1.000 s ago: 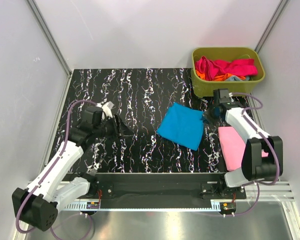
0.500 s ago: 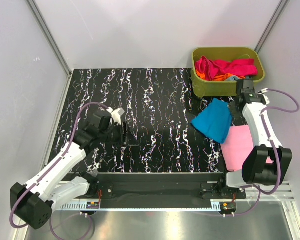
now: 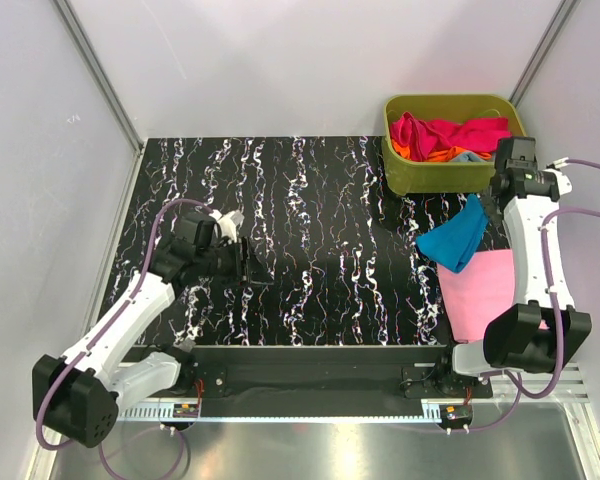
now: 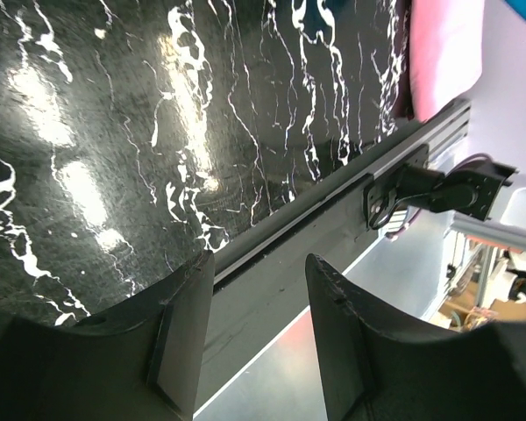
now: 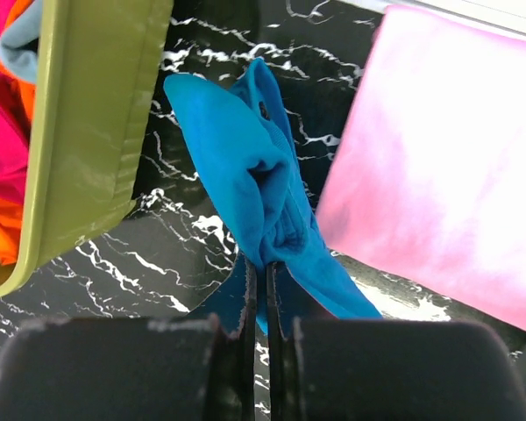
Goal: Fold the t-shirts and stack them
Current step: Neatly place the folded tshirt to the corner
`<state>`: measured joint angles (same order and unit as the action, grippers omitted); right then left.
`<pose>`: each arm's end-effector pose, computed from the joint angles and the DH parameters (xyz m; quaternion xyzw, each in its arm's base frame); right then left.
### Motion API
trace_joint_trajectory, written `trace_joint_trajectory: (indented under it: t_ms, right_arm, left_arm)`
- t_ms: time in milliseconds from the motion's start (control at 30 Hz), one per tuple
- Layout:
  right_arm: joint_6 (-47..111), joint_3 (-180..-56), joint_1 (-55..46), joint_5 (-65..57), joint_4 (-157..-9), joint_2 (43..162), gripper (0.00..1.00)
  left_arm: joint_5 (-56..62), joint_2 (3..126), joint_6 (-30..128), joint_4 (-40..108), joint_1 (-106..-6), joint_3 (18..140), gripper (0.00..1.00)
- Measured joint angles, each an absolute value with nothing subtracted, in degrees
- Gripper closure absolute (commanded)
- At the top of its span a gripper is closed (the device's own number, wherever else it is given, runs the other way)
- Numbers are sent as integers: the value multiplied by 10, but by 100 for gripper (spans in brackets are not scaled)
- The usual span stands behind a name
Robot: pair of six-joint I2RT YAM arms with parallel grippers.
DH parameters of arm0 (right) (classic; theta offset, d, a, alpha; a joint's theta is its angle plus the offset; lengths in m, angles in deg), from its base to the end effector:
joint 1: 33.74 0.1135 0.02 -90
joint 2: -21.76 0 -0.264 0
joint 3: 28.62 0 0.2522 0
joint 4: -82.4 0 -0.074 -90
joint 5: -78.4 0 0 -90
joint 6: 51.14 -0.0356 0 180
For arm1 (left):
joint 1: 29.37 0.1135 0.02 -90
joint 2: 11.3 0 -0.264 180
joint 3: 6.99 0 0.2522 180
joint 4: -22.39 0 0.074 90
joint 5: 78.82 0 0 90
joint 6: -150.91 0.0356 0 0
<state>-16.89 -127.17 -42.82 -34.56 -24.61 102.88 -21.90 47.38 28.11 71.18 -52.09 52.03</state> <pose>0.2746 -0.0579 0.3618 0.5515 0.7586 -0.0596 0.3417 0.1805 -0.0966 0.2628 0.0218 0.9017 -0.3939 0.1769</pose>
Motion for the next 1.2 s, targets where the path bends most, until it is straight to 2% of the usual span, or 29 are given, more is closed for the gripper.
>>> trace_joint_trajectory:
  t_ms: [567,1200]
  right_arm:
    - [-144,-1339,-478,-345,-190,1027,100]
    - [-141,-1311,-517,-275,-179,1009,100]
  left_arm:
    - [-257,479,285,707,-499,511,49]
    - [-277,501,285,691,-495,502,49]
